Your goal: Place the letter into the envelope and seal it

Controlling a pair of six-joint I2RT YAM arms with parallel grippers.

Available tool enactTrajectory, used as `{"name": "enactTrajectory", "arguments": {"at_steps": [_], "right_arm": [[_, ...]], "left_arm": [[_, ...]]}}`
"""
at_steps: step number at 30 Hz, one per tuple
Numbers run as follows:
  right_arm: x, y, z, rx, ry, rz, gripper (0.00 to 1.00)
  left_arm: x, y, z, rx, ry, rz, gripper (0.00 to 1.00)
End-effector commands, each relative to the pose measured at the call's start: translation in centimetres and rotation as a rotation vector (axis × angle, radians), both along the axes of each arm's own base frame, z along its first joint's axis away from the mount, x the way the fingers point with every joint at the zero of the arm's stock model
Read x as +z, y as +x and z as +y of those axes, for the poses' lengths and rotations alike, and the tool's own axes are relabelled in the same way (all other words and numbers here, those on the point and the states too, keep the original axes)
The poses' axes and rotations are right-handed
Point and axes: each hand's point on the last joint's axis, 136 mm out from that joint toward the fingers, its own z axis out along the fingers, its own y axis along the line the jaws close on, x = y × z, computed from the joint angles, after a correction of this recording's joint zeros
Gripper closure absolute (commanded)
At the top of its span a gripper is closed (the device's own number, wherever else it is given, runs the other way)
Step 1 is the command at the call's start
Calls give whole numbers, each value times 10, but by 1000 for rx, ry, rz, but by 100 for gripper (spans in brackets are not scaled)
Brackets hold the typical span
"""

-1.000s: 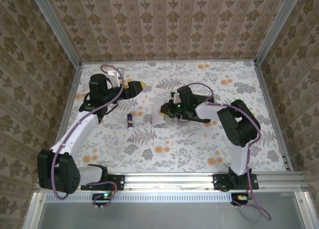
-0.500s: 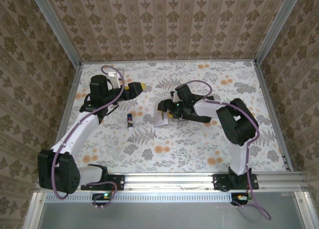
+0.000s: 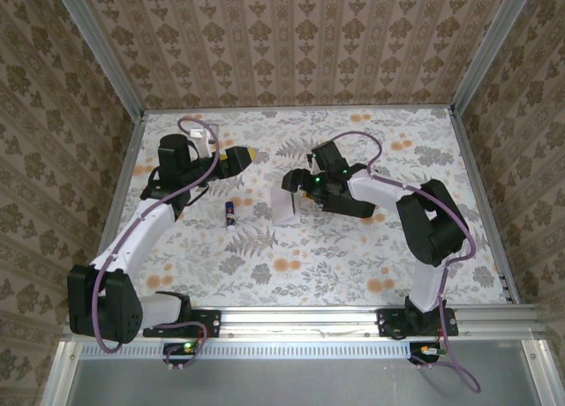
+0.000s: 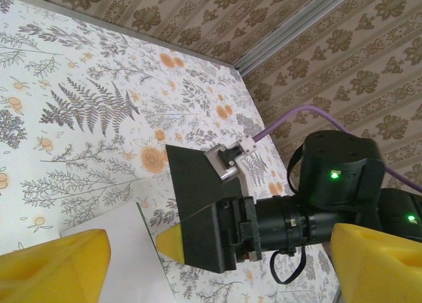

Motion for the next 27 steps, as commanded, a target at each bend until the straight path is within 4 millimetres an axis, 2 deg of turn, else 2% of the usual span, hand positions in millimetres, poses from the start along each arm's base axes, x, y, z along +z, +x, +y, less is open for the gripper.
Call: {"name": "enactTrajectory", "arguments": {"at_steps": [1,8,16,22,27], "right_arm": [[26,6,-7,-25,-15,-58,21],[57,6,-30,-83,-30,-117,21],[91,0,-72,-160,-42,-185,20],[96,-7,-101,-202,-48,-193,20],[95,-16,-115,-221,-38,-187,20]], "left_arm": [[10,-1,3,-5,22,-46,14],[7,-1,1,-37,132,-63,12],[6,7,-25,-118,204,-82,10],[0,12,-53,-184,216,-74,8],[-15,19,-65,-164,311,-57,7]]}}
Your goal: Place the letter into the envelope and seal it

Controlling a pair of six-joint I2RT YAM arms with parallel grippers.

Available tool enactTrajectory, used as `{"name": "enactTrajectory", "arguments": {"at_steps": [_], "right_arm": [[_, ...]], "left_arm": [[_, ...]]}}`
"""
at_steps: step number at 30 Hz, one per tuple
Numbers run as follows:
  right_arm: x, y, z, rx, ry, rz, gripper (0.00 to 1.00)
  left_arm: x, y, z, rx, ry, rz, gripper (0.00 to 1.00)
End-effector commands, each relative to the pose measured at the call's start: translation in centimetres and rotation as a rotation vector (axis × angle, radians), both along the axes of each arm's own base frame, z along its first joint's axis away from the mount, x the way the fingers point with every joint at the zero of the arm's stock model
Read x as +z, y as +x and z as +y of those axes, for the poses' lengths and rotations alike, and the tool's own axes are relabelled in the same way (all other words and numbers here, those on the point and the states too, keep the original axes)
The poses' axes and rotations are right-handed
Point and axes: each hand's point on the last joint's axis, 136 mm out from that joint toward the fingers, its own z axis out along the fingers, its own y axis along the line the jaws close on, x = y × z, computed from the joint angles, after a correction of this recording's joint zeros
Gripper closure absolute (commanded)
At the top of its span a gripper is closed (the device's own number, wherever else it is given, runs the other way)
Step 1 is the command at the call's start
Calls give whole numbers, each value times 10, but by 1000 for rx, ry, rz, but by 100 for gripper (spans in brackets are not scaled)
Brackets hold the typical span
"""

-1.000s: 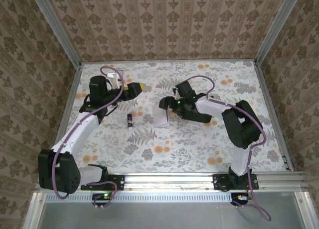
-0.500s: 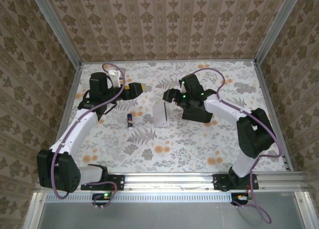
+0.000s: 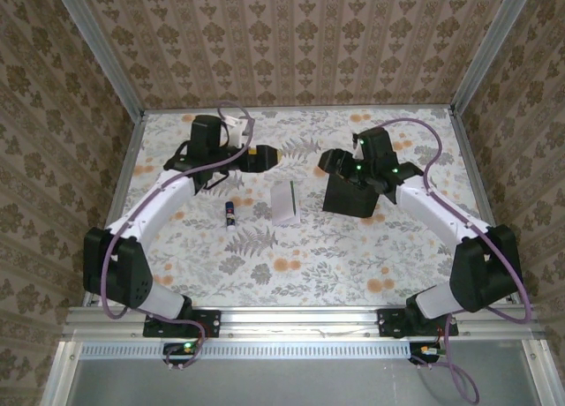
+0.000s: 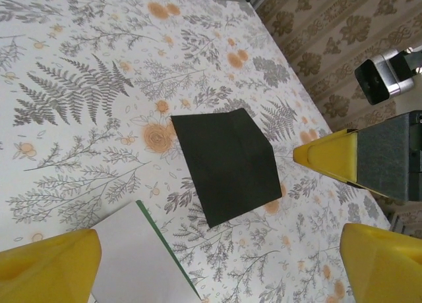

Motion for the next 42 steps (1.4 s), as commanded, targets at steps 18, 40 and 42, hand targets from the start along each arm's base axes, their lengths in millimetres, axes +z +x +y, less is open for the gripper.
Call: {"name": "enactTrajectory", "arguments": {"at_steps": [18,40,42], "right_arm": [[-24,-16,-71,-146,-90,103,20],[-119,-7,-151,-132,-155,313,33],[-126,-5,-149,-116,-143,324,37]], "left_arm": [[-49,-6,-38,-14,279,24,5],[-54,-4,-53,-43,269,29,5],[-54,-4,-54,-43,262,35,5]]}}
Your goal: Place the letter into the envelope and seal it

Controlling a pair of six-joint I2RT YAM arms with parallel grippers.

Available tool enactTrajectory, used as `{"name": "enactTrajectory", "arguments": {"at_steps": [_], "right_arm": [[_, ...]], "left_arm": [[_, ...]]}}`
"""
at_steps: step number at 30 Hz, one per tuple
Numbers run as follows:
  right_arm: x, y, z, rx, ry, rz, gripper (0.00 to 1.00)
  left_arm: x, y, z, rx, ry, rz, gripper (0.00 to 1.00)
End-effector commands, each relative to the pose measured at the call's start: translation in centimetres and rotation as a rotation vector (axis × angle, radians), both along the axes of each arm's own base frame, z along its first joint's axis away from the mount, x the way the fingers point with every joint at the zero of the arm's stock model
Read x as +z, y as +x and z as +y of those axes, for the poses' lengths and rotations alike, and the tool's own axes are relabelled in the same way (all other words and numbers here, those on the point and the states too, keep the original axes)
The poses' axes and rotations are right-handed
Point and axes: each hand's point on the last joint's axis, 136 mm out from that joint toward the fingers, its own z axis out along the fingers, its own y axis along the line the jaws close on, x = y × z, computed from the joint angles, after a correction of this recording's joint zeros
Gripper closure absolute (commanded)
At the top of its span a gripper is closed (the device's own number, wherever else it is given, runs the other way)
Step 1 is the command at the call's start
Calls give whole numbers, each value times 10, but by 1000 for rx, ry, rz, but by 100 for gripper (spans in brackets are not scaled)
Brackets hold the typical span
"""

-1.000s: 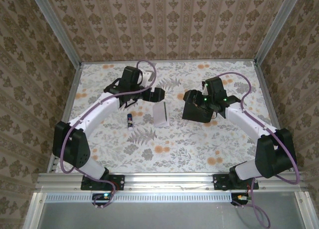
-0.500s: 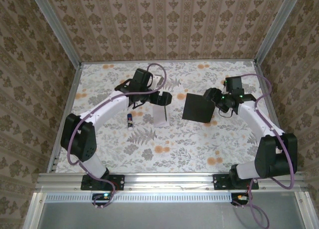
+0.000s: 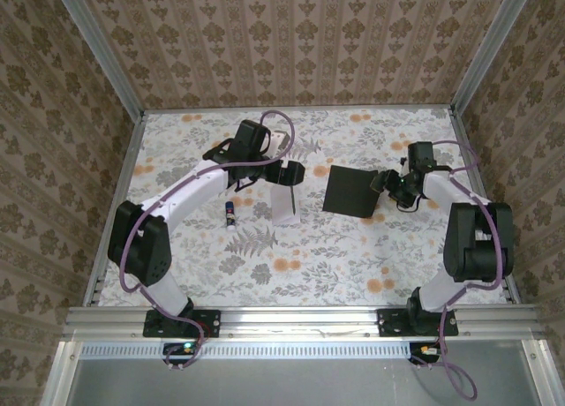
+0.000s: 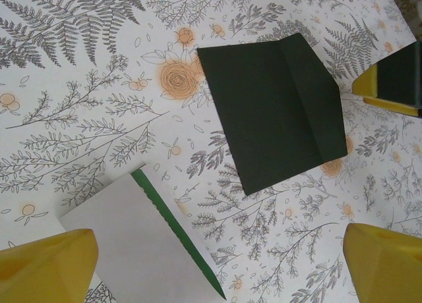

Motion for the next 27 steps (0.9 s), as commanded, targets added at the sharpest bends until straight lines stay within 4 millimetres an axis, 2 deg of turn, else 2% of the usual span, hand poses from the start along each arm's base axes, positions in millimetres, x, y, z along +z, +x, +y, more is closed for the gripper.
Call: {"name": "enactTrajectory", "arguments": {"at_steps": [1,7,14,19,24,27], "right_arm": [[-2,10,7,60,36,-17,38],[-13,16,10,66,57,-12,46],[-19,23,9,82,45,-29,69],[-19,28,7,93,23,-48,81],[-18,34,6,125,4,-56,97],[-16,37,11,166,22,-73,100]], "left_arm": [[8,4,-7,-13,-24,-22,5],[5,5,-6,0,-26,-9,5],[1,5,-6,2,-23,1,5],[1,6,-5,8,-24,5,4],[-1,7,-3,14,-26,18,4],[1,7,-3,14,-28,16,4]]}}
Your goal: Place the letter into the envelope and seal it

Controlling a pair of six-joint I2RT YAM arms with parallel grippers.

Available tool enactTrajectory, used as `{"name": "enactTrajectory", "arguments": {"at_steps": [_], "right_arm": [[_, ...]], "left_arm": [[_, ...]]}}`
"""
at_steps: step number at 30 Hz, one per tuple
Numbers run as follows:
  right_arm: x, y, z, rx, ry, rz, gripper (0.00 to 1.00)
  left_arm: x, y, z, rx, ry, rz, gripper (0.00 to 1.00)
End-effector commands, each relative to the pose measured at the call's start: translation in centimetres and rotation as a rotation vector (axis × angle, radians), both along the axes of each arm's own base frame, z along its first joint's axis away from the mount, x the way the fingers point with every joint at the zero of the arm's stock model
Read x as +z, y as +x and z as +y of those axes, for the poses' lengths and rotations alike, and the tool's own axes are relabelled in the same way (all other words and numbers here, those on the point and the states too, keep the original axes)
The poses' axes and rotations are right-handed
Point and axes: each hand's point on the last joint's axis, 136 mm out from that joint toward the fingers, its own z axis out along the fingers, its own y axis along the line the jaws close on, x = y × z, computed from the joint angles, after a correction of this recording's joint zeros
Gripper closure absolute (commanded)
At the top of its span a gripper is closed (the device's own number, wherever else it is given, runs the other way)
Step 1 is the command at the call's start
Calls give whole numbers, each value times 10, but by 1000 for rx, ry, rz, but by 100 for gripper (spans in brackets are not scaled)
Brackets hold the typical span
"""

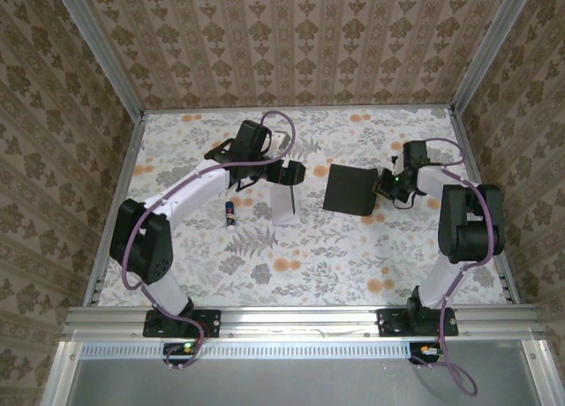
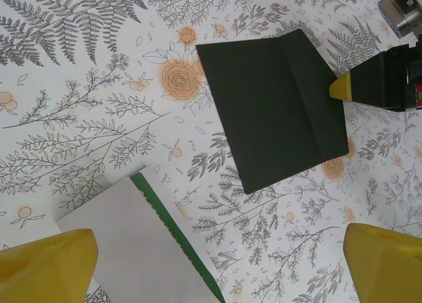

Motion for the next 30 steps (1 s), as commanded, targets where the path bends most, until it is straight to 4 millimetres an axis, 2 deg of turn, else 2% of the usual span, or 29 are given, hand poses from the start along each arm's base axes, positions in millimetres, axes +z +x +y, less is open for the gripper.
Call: {"name": "enactTrajectory", "arguments": {"at_steps": [1,10,19,30], "right_arm": [[8,12,4,68,10,-48,100],[16,12,24,228,85,-44,100],[14,-5,35,325,95,15,100],[7,-19,51,265,85,38,100]], "left_arm": [[7,3,-1,5,-26,6,4],[11,0,6,15,-24,-3,4],[10,-4,9,25,-36,4,4],[9,-6,14,25,-39,-1,4]]}}
